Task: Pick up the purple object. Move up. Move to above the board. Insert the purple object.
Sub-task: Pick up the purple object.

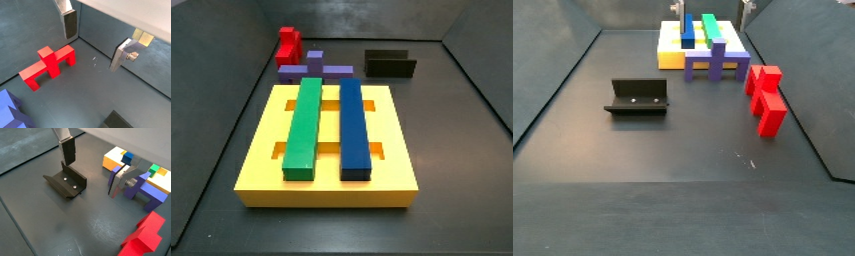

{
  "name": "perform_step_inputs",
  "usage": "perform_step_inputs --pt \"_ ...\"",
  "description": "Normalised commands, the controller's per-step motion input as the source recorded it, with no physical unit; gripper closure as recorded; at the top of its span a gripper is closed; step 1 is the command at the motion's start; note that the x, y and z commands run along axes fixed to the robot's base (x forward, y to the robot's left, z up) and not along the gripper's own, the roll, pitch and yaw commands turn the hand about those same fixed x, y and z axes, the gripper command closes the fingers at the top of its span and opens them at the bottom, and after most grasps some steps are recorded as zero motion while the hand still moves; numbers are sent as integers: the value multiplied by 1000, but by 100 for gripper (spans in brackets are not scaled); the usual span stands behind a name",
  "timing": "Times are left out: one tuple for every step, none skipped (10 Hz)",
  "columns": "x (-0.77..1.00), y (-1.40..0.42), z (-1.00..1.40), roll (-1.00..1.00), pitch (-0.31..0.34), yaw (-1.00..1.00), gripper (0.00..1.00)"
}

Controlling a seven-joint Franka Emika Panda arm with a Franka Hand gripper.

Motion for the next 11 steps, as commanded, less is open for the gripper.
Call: perform_step_inputs --pt "-71 -166 0 0 -3 0 0" --pt "0 -380 -11 -43 -6 -3 0" --pt "0 -551 -43 -19 0 0 0" --pt "0 -649 -20 0 0 0 0" --pt "0 -649 0 -4 0 0 0" --pt "0 -666 -40 0 0 0 0" --pt "-23 -629 -71 0 0 0 0" --pt "-43 -606 -91 0 0 0 0" --pt "-51 -569 -103 0 0 0 0" --pt "-80 -540 -120 0 0 0 0" --pt "-94 -514 -157 0 0 0 0"
